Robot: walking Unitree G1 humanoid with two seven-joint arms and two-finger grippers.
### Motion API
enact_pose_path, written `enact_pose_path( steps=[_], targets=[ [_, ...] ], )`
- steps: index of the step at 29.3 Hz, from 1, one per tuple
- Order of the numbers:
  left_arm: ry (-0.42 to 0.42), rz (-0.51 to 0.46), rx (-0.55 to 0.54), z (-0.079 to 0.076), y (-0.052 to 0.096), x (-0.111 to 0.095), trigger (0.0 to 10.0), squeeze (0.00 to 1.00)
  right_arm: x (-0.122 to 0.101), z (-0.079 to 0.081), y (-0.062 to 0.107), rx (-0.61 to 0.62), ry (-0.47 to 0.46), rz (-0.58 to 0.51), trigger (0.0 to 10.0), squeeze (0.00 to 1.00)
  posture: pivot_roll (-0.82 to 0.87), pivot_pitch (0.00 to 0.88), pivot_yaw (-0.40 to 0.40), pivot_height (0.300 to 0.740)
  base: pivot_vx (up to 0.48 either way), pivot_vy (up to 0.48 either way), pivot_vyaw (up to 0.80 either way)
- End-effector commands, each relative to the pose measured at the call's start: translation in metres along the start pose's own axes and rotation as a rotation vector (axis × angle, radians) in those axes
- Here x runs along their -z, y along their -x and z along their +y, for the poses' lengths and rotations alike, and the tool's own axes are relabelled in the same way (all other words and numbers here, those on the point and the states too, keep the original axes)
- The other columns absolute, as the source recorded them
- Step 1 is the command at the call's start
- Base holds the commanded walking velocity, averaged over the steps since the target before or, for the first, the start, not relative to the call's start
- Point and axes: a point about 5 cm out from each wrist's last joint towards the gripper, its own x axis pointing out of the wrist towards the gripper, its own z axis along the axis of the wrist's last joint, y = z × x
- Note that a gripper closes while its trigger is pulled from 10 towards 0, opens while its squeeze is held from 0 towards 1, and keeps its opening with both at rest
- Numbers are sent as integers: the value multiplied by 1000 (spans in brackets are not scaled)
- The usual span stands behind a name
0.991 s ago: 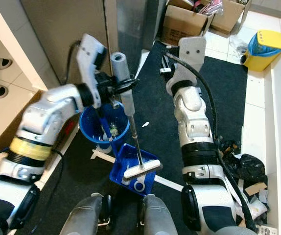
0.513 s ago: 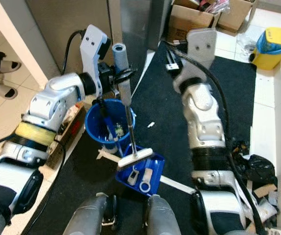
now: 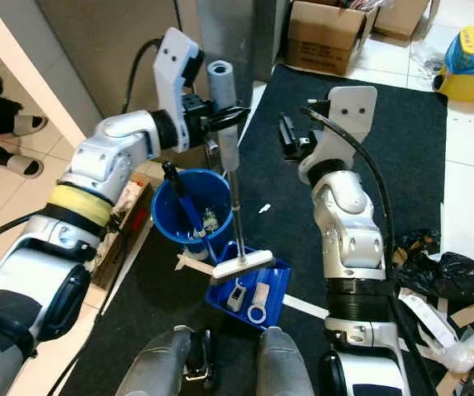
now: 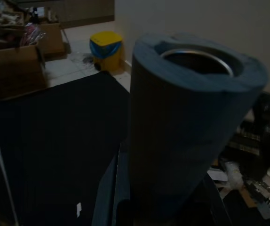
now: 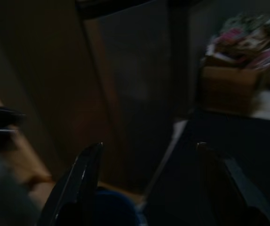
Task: Sweep floor
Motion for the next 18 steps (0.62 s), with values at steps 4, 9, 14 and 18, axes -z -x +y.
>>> enact_pose_path(
  steps=[4,9,14,18],
  targets=[
    [-38,-69,31,-3,-9,-20,10000,0,9,15,4,-104,-44,77,10000,0,-54,89,131,740,0,0,0],
    [-55,-88,51,-4,-13,-27,10000,0,16,26,5,-135,-52,123,10000,0,-50,88,130,740,0,0,0],
    [-49,-78,61,-4,-16,-24,10000,0,19,38,2,-145,-93,135,10000,0,-45,88,128,740,0,0,0],
    [-35,-70,66,-6,-16,-18,10000,0,16,46,-1,-169,-116,112,10000,0,-44,89,127,740,0,0,0]
  ],
)
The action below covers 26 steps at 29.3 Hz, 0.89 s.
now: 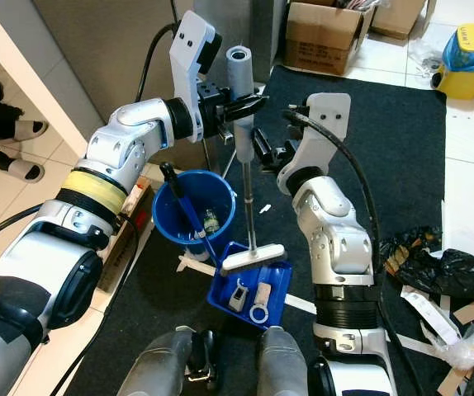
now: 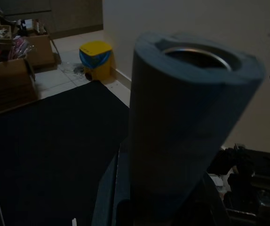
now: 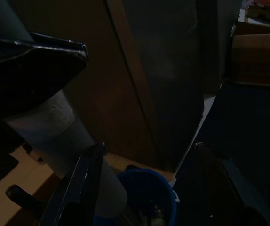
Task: Sweep floor
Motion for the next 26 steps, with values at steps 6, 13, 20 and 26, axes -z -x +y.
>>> enact_pose_path(
  steps=[6,13,20,26],
  targets=[
    [-18,-27,18,0,-1,-5,10000,0,-6,22,3,-194,57,-6,10000,0,-46,88,125,740,0,0,0],
    [-4,-26,2,7,7,-5,10000,0,-15,12,19,-297,156,-32,10000,0,-50,85,123,740,0,0,0],
    [11,-33,3,6,5,-5,10000,0,-10,32,30,-462,248,-37,10000,0,-52,81,124,740,0,0,0],
    [21,-53,32,1,-2,-11,10000,0,6,45,21,-443,295,4,10000,0,-51,78,126,740,0,0,0]
  ],
)
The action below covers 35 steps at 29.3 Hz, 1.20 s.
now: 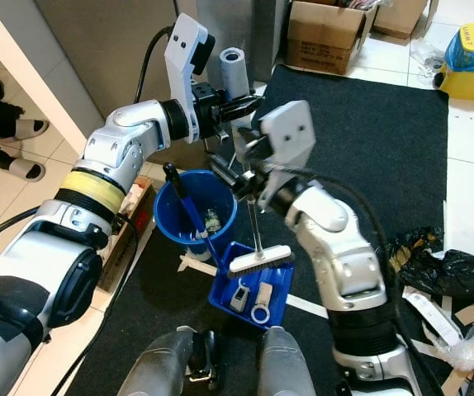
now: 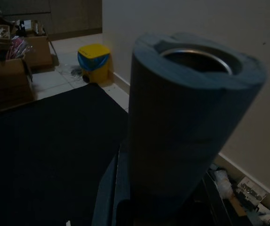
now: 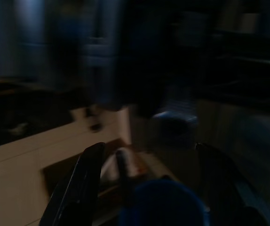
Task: Sweep floor
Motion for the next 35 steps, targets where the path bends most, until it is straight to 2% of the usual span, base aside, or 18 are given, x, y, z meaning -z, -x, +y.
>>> enact_pose_path(
  steps=[1,6,11,18,20,22,23,24,25,29,35],
  targets=[
    [-2,-40,24,-2,-3,-11,10000,0,3,1,-4,21,14,5,10000,0,-51,78,126,740,0,0,0],
    [14,-39,58,-8,-5,-8,10000,0,-1,-9,-17,173,58,-24,10000,0,-45,82,128,740,0,0,0],
    [22,-33,75,-12,-6,-5,10000,0,-5,-19,-20,271,72,-49,10000,0,-41,84,126,740,0,0,0],
    [11,-13,55,-10,-5,0,10000,0,-4,-23,-21,303,74,-43,10000,0,-41,86,124,740,0,0,0],
    [-6,19,-26,1,1,5,10000,0,-4,-22,-11,260,55,-44,10000,0,-39,88,121,740,0,0,0],
    [-10,34,-58,6,5,7,10000,0,-4,-23,-4,246,52,-43,10000,0,-41,92,120,740,0,0,0],
    [-9,37,-67,8,7,8,10000,0,-3,-24,-1,245,49,-41,10000,75,-41,92,120,740,0,0,0],
    [-7,37,-70,9,8,8,10000,0,-2,-25,1,245,45,-36,10000,75,-43,93,121,740,0,0,0],
    [-6,36,-71,10,9,8,10000,0,1,-28,5,247,34,-25,10000,1000,-43,93,121,740,0,0,0],
    [3,29,-53,7,9,7,10000,0,9,-37,13,278,27,12,10000,1000,-47,97,121,740,0,0,0],
    [9,27,-27,1,6,9,10000,0,9,-46,13,333,18,16,10000,1000,-47,98,122,740,0,0,0]
  ],
)
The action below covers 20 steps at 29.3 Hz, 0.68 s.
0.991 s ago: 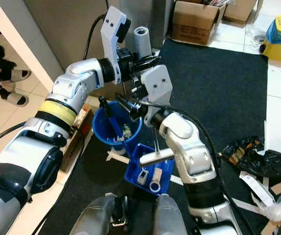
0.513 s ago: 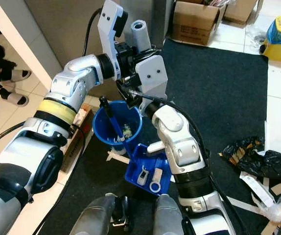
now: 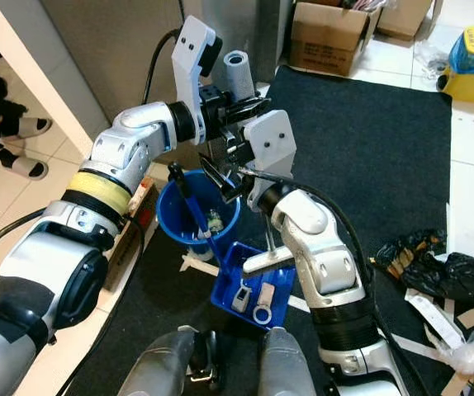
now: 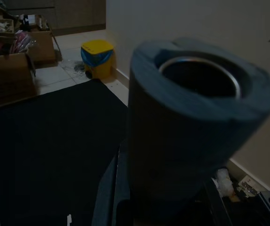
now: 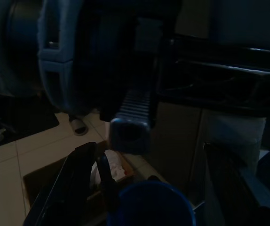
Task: Sweep floor
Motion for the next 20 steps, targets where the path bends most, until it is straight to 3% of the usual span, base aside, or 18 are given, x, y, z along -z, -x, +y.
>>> enact_pose_path(
  steps=[1,11,16,17,20],
  targets=[
    [-1,9,-7,3,5,4,10000,0,3,-35,11,202,-1,25,10000,1000,-47,98,122,740,0,0,0],
    [-14,29,-108,16,13,7,10000,0,-5,-34,22,125,-38,12,10000,1000,-41,99,120,740,0,0,0],
    [-19,40,-187,26,19,8,10000,0,-2,-24,37,-39,-21,47,10000,1000,-44,103,117,740,0,0,0],
    [-12,37,-195,28,21,7,10000,0,2,-24,41,-51,-10,72,10000,0,-44,103,117,740,0,0,0],
    [-4,32,-178,26,20,7,10000,0,5,-27,41,-28,-9,82,10000,0,-44,104,116,740,0,0,0]
  ],
)
